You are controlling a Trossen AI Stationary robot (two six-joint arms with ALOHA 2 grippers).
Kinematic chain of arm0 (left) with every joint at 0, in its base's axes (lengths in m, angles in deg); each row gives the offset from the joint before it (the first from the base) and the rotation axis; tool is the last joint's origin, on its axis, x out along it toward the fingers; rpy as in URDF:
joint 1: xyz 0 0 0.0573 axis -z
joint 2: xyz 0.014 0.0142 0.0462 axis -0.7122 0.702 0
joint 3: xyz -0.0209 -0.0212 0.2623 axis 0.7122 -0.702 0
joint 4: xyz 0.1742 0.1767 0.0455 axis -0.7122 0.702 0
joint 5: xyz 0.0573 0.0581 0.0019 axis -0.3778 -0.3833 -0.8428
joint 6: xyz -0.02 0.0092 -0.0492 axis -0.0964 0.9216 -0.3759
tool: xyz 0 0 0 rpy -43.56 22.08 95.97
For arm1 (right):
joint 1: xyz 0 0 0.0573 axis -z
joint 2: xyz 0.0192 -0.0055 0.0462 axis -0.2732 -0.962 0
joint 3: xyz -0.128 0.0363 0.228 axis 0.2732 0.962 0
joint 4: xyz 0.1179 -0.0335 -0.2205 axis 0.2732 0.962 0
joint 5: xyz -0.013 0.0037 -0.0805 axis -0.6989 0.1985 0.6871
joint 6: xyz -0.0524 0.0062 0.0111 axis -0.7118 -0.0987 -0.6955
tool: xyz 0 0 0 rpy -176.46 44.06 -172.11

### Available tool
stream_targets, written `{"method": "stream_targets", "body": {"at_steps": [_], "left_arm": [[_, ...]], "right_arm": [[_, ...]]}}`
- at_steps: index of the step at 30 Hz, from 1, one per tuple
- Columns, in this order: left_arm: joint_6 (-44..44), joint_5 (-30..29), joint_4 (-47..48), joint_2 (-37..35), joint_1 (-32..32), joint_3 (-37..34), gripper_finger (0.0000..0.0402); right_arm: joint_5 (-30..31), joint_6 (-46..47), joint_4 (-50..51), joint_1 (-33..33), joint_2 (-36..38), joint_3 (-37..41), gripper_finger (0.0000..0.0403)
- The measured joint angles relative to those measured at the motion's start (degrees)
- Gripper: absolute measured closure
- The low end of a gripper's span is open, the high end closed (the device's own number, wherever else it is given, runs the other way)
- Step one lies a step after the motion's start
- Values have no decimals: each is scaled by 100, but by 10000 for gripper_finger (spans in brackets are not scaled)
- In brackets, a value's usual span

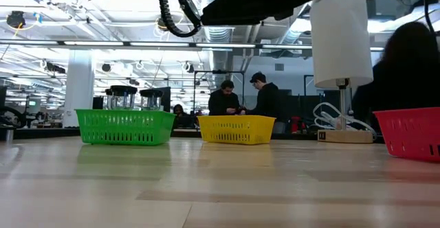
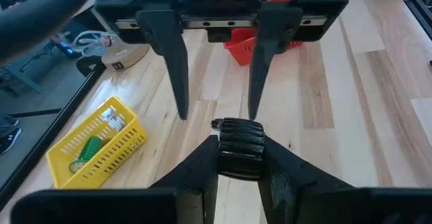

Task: Pick & Place Office items
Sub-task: Put the black watch into the yellow basket

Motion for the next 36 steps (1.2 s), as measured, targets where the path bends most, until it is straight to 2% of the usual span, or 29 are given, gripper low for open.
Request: {"method": "stream_targets", "body": {"at_steps": [7,16,22,28,36], "left_arm": [[-1,0,-13,2,-2,0,320],[-5,0,-53,4,-4,0,325],[-317,-115,-107,4,-40,0,322],[-796,-114,-147,5,-169,0,325],[-1611,-138,-186,5,-420,0,318]], "right_arm": [[18,376,-185,14,1,0,157],[-16,780,-65,-42,1,0,155],[10,1123,-217,-109,-73,0,157],[589,974,-662,-144,-80,-11,158],[593,955,-907,-148,-87,0,158]]}}
